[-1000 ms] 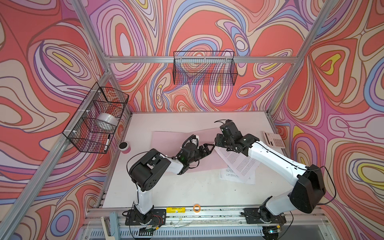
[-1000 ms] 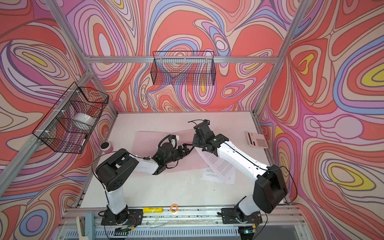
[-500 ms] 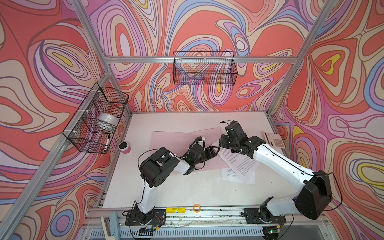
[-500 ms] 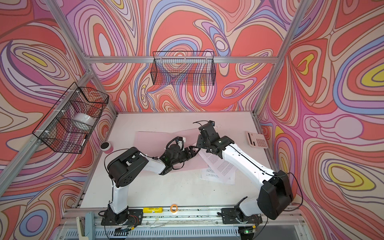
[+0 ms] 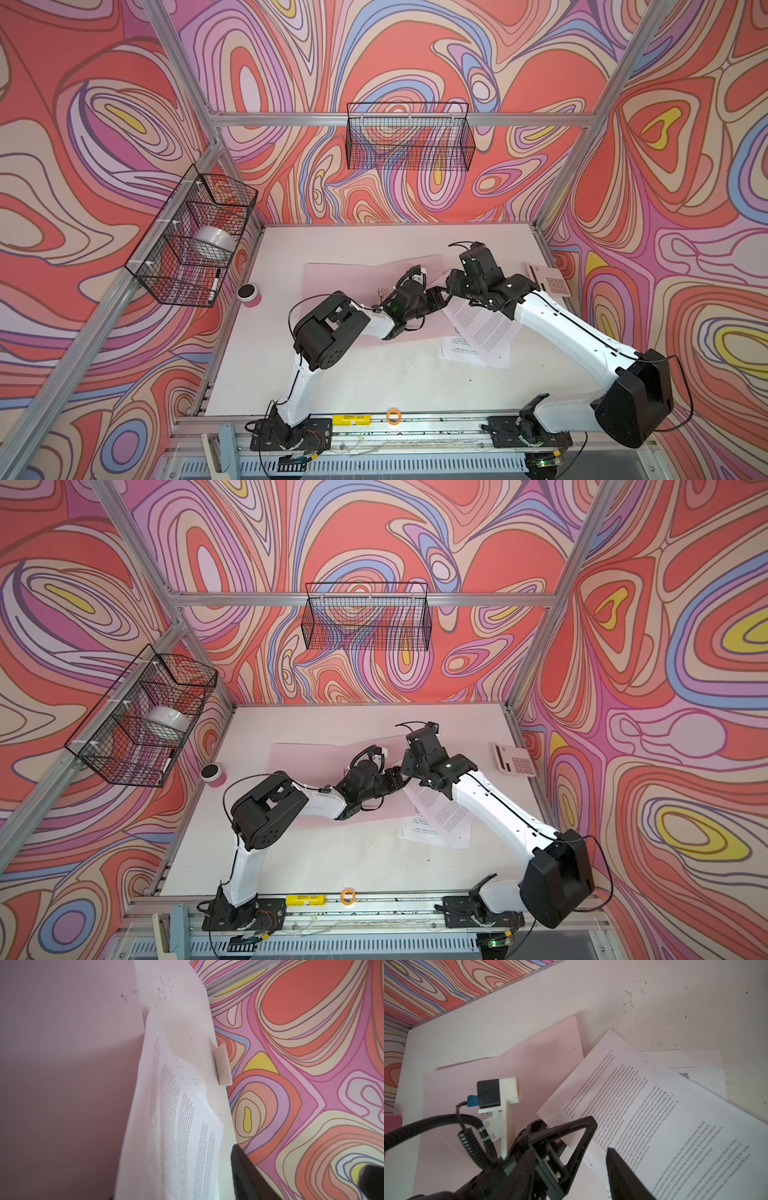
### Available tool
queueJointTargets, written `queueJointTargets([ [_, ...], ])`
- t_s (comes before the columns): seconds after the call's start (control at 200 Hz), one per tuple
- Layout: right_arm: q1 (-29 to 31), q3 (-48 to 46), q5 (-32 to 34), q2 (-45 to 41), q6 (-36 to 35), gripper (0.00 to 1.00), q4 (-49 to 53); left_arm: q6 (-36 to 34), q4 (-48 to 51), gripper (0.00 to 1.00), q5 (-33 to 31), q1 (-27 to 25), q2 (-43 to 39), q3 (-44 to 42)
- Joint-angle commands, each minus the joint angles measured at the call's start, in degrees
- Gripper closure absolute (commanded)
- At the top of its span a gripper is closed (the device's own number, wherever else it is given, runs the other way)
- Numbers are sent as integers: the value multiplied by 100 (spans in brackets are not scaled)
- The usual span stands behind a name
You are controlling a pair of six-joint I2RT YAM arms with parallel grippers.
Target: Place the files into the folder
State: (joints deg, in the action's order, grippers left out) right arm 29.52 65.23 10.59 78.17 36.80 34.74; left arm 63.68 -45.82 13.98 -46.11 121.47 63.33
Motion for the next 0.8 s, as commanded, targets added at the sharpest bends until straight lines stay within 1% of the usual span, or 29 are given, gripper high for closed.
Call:
queueJointTargets([
  [0.0, -86, -62, 30, -196, -64, 43, 49, 8, 381, 57, 79, -4, 173, 299],
  [0.025, -94, -63, 30, -218, -65, 43, 30, 13, 398, 61, 79, -2, 167, 323],
  [0.12, -122, -63, 48, -263, -86, 43, 32, -23, 381, 84, 132, -4, 133, 349],
  [0.195, -162, -45, 56, -268, -98, 43, 45, -39, 397, 100, 178, 0, 52, 347],
  [0.331, -266, -30, -11, -276, -163, 43, -2, -189, 404, 100, 301, 14, -239, 297],
  [0.476, -518, 37, -233, -256, -365, 43, -65, -740, 770, 100, 545, 71, -956, 239],
  [0.561, -710, 165, -343, -261, -673, 43, -96, -1254, 1400, 100, 797, 80, -1467, 415],
  [0.676, -1127, 433, -728, -276, -1067, 42, -135, -1771, 2388, 100, 1229, 85, -2070, 732],
  [0.751, -1492, 646, -981, -327, -1308, 39, -117, -2026, 3027, 100, 1418, 85, -2470, 861],
  [0.796, -1730, 730, -1202, -391, -1437, 34, -165, -2223, 3408, 100, 1410, 84, -2753, 887],
])
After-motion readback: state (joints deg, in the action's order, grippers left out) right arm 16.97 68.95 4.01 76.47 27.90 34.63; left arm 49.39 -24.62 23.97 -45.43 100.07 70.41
